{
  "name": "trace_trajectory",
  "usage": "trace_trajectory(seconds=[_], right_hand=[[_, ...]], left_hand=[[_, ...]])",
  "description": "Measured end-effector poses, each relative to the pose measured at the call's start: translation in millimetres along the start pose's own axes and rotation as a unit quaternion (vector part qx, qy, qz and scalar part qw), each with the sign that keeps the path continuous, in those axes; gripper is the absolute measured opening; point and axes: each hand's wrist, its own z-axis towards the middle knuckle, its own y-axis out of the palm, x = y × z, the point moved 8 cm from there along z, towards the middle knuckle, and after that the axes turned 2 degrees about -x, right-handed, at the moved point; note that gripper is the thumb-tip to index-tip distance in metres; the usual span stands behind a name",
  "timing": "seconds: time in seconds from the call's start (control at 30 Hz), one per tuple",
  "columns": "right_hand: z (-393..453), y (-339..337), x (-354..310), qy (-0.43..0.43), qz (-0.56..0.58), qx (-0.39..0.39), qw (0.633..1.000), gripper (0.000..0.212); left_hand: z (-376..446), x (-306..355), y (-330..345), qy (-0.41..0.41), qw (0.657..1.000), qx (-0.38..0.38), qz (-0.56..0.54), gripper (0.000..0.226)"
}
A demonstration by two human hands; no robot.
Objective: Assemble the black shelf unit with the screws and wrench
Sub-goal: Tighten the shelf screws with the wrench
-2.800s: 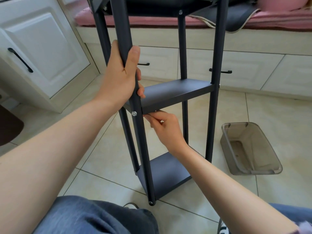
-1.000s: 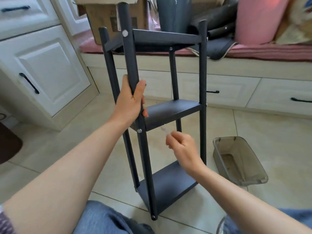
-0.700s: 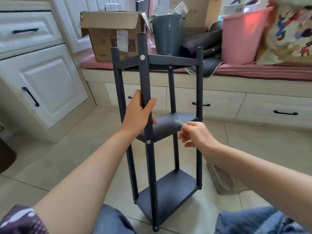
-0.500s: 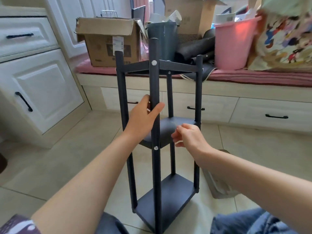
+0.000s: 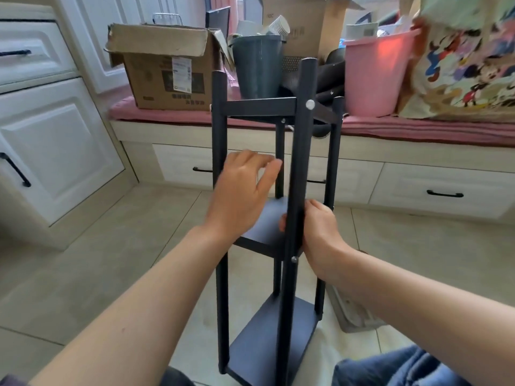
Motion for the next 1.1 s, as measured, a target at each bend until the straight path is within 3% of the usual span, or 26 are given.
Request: trace_trajectory(seconds=[0.1,0.2,0.27,0.33,0.43,0.5,0.57,0.7,0.8,1.1], right_hand=[[4.8,-13.3,-1.7,0.001,0.003,0.034,0.999,0.034],[8.1,-23.1,-9.1,-0.024,-0.012,0.056,0.998,0.037],[9.5,-27.3,-12.8,-0.035,-0.006,0.055,0.998,0.038],[11.8,-30.0,-15.1,-0.040,-0.002,0.051,0.998,0.045],[15.5,-30.2,-15.9,-0.045,0.000,0.036,0.998,0.060],[16.0,-28.7,-17.2,-0.048,0.008,0.031,0.998,0.062],[17.2,-28.0,-18.1,-0.050,0.018,0.032,0.998,0.060],[21.3,-26.0,-21.1,-0.059,0.056,0.031,0.996,0.057],[26.0,-22.0,-23.6,-0.065,0.075,0.021,0.995,0.039],[46.6,-4.1,-22.8,-0.083,0.021,0.024,0.996,0.027]], left_hand=[[-3.4,-6.2,-21.2,0.041,0.992,0.083,0.087,0.023],[-6.8,-15.3,-25.5,0.050,0.983,0.101,0.147,0.037],[-7.1,-29.4,-29.7,0.000,0.991,0.112,0.076,0.048],[-8.1,-50.8,-24.9,-0.106,0.988,0.101,-0.059,0.054],[-17.0,-76.9,7.7,-0.256,0.939,0.010,-0.228,0.031],[-25.7,-81.2,27.3,-0.290,0.912,-0.063,-0.285,0.015],[-30.7,-83.5,32.5,-0.294,0.899,-0.078,-0.314,0.011],[-30.9,-83.9,24.1,-0.286,0.906,-0.047,-0.309,0.015],[-31.1,-81.2,17.3,-0.268,0.911,-0.051,-0.308,0.016],[-42.2,-80.6,-2.8,-0.250,0.913,-0.021,-0.322,0.014]])
